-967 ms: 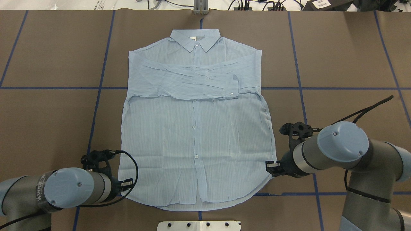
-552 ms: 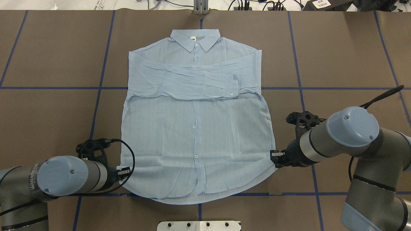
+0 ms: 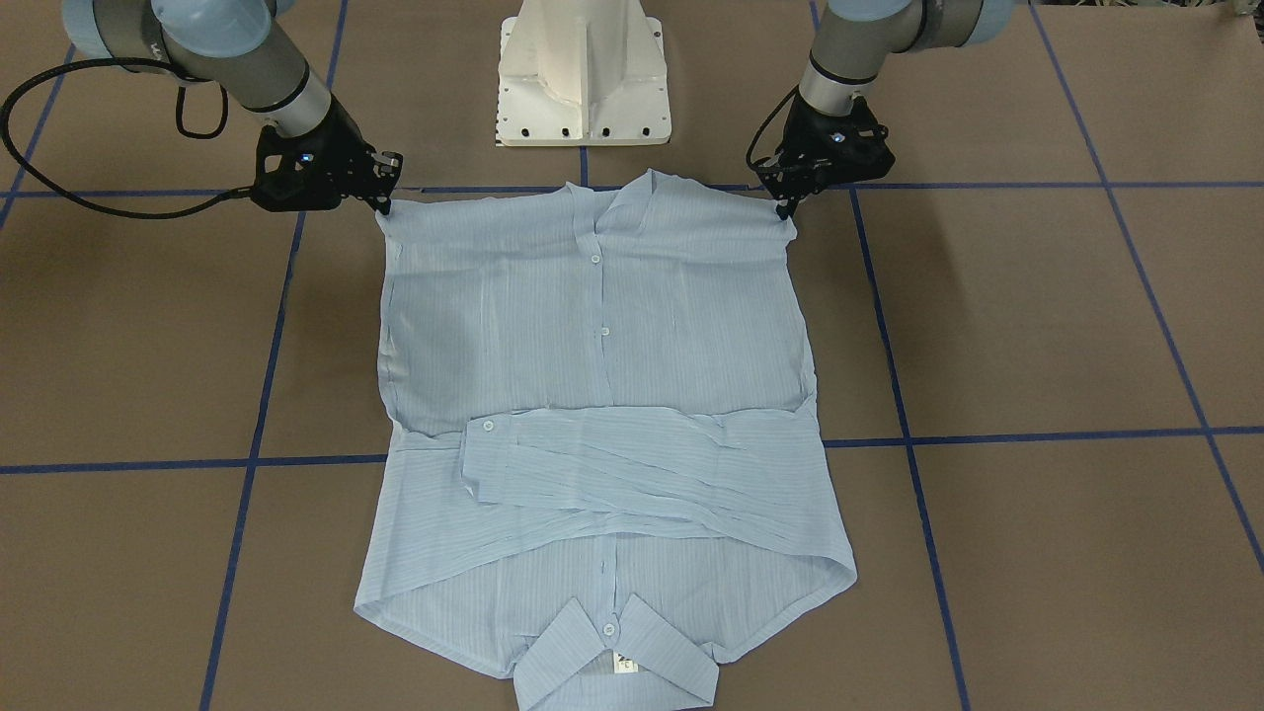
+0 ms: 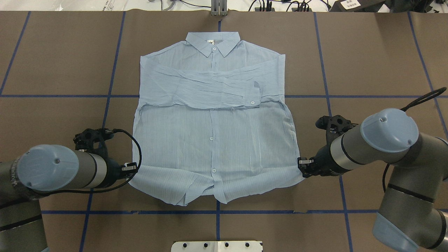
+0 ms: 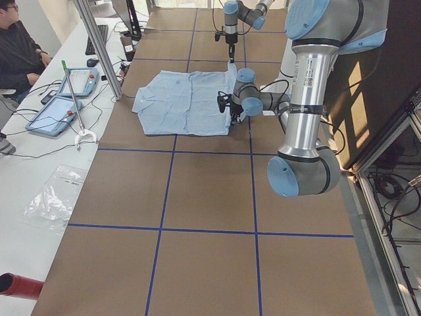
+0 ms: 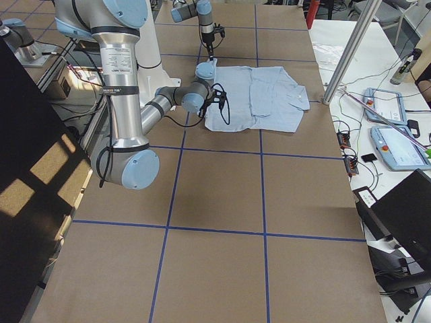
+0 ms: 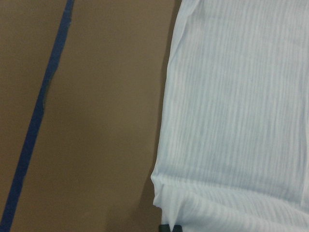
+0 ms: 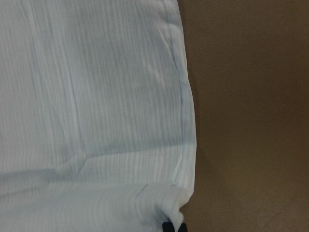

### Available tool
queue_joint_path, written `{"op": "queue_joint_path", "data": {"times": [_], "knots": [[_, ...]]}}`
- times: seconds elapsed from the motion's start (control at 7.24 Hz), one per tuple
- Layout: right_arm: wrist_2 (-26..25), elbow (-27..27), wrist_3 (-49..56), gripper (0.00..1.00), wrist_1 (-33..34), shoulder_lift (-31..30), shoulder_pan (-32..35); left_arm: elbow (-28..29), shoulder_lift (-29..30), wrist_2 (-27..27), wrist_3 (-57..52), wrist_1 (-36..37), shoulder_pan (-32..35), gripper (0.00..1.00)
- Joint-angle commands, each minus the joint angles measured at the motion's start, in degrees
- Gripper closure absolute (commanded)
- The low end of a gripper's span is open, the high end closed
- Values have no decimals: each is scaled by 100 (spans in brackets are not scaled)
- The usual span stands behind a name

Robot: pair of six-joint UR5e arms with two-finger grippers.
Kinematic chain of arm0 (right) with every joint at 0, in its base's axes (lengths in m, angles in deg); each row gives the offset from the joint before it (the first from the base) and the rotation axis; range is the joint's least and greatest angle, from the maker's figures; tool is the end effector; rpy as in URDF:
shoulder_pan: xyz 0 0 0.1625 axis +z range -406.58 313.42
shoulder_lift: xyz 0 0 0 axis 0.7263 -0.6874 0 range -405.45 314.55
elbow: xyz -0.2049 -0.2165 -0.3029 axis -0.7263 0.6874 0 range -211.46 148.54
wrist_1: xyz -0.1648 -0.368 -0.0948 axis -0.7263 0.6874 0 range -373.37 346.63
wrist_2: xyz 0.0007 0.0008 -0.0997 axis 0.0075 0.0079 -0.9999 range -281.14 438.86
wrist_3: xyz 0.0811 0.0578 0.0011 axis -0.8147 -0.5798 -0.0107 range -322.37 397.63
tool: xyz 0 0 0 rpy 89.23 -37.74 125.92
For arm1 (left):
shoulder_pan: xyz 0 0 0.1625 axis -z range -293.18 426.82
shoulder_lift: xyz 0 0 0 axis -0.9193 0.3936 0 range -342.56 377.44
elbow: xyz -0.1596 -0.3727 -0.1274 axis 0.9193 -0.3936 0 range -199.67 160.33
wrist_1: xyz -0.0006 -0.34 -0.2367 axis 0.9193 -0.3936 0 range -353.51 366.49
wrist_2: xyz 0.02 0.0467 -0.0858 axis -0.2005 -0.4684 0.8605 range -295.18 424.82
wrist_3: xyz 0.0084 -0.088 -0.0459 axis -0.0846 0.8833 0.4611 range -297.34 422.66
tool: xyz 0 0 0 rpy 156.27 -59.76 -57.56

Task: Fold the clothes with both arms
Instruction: 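Lift the hem corners with both grippers and start pulling them farther away, then carry the hem with both grippers over the shirt toward the collar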

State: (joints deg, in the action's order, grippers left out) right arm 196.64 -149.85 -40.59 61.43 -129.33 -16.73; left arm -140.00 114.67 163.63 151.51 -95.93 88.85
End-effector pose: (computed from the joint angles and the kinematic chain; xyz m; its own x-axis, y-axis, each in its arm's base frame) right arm -0.3907 -0.3243 0.3438 0.5761 0.1221 0.8082 -0.0148 0.9902 -0.1391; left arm 0.4229 -0.2984 0.3320 0.6013 -0.2219 -0.7676 0.2499 0.9647 -0.0831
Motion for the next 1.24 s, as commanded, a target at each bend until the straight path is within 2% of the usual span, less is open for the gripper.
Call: {"op": "queue_joint_path", "data": {"times": [0.0,0.41,0.69,0.83,1.1], "knots": [[210,18,34,100,-17,3,257,36,77,42,-17,-59,38,100],[255,149,34,100,35,326,521,36,173,51,-17,-68,125,100],[334,439,34,100,44,713,767,88,244,147,-654,-77,641,100],[334,605,34,100,35,880,899,228,340,357,-850,-86,932,100],[369,1061,26,100,35,1354,1398,509,586,429,-1167,-103,1364,100]]}}
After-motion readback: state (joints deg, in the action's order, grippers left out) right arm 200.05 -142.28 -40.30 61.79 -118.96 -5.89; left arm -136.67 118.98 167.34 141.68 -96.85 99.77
